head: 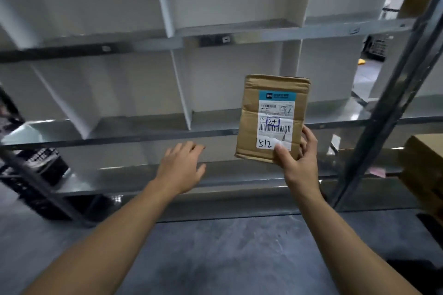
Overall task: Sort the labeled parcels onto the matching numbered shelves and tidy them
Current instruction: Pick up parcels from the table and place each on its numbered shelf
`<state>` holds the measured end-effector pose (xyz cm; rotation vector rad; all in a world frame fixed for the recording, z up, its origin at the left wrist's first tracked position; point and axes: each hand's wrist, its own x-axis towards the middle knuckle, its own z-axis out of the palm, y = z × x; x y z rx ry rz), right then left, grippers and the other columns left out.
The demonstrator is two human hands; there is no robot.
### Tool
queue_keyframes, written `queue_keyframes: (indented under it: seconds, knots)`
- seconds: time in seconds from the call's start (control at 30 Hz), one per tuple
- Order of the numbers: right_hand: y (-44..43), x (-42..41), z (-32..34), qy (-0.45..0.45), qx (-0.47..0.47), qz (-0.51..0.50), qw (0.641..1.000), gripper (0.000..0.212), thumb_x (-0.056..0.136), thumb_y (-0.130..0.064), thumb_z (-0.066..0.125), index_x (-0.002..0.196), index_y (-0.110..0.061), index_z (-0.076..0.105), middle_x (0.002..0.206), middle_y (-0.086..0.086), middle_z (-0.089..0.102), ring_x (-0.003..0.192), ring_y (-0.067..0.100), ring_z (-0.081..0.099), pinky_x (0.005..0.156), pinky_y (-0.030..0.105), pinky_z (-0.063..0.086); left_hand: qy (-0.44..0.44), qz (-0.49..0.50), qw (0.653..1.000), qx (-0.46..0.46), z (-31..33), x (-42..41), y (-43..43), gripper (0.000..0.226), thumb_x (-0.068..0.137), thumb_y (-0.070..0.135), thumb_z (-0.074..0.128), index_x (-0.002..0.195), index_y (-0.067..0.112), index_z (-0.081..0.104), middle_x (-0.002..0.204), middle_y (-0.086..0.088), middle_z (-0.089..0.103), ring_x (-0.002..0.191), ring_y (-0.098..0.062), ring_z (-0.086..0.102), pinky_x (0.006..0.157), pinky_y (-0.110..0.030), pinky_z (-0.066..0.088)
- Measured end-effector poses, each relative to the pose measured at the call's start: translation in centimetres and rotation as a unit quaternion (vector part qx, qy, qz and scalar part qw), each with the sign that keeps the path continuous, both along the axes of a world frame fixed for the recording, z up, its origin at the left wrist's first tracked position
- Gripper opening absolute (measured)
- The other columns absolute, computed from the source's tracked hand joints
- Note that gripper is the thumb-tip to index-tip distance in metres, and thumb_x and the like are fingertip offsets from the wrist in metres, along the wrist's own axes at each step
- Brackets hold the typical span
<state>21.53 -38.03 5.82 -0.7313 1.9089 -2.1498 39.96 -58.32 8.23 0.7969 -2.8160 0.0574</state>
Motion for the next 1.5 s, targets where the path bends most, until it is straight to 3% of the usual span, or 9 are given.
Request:
queue_keyframes:
  seconds: [0.2,0.47,0.63,1.03,1.27,1.5]
  knots:
    - [-9.0,4.6,-0.6,0.002,0.019,0.094,0.995,0.064,0.089,-0.033,0.073,0.135,-0.057,0.034,0.136,-0.009,0.058,0.125,0.016,0.059,0.098,0.052,0.055,-0.043,0.102,0.994,-0.021,0.3,6.4,-5.8,0.053,0.095,0.045,0.048,0.142,0.024,0.038,0.137,-0.002,0.050,0.123,-0.026,0.047,0.101,-0.040,0.038]
    - [-20.3,8.2,-1.5,-0.001,0.014,0.188,0.982,0.065,0.092,-0.025,0.071,0.139,-0.047,0.032,0.133,-0.010,0.058,0.122,0.011,0.060,0.098,0.045,0.056,-0.036,0.185,0.982,-0.007,-0.7,11.4,-13.6,0.052,0.094,0.045,0.048,0.141,0.023,0.042,0.134,-0.004,0.053,0.121,-0.027,0.048,0.100,-0.040,0.040]
    - [-28.4,8.2,-1.1,0.007,0.010,0.224,0.974,0.064,0.093,-0.024,0.070,0.138,-0.048,0.032,0.134,-0.010,0.058,0.121,0.011,0.060,0.097,0.046,0.057,-0.026,0.214,0.977,-0.007,-0.6,12.3,-19.9,0.054,0.091,0.045,0.050,0.141,0.024,0.041,0.134,-0.004,0.054,0.121,-0.028,0.049,0.100,-0.041,0.041]
    - [-42.9,9.8,-1.6,0.027,0.027,0.273,0.961,0.066,0.092,-0.023,0.071,0.138,-0.049,0.032,0.133,-0.015,0.055,0.121,0.003,0.057,0.099,0.032,0.054,-0.014,0.273,0.962,0.003,-2.0,14.9,-30.8,0.053,0.095,0.044,0.047,0.143,0.023,0.039,0.138,-0.003,0.050,0.122,-0.025,0.047,0.100,-0.041,0.040]
    - [-48.8,16.0,-2.6,0.030,0.022,0.316,0.948,0.065,0.092,-0.022,0.072,0.132,-0.055,0.033,0.137,-0.016,0.054,0.124,0.000,0.055,0.104,0.036,0.053,0.011,0.308,0.951,0.022,-2.5,21.1,-37.1,0.053,0.095,0.042,0.049,0.144,0.023,0.039,0.138,-0.003,0.051,0.123,-0.026,0.047,0.100,-0.042,0.039]
    - [-55.0,26.8,-3.8,0.032,-0.002,0.310,0.950,0.066,0.090,-0.023,0.073,0.133,-0.057,0.035,0.139,-0.016,0.054,0.128,0.004,0.054,0.106,0.042,0.051,-0.005,0.315,0.949,0.021,-3.4,32.5,-44.7,0.051,0.091,0.042,0.054,0.136,0.020,0.048,0.128,-0.007,0.057,0.114,-0.030,0.053,0.090,-0.044,0.045]
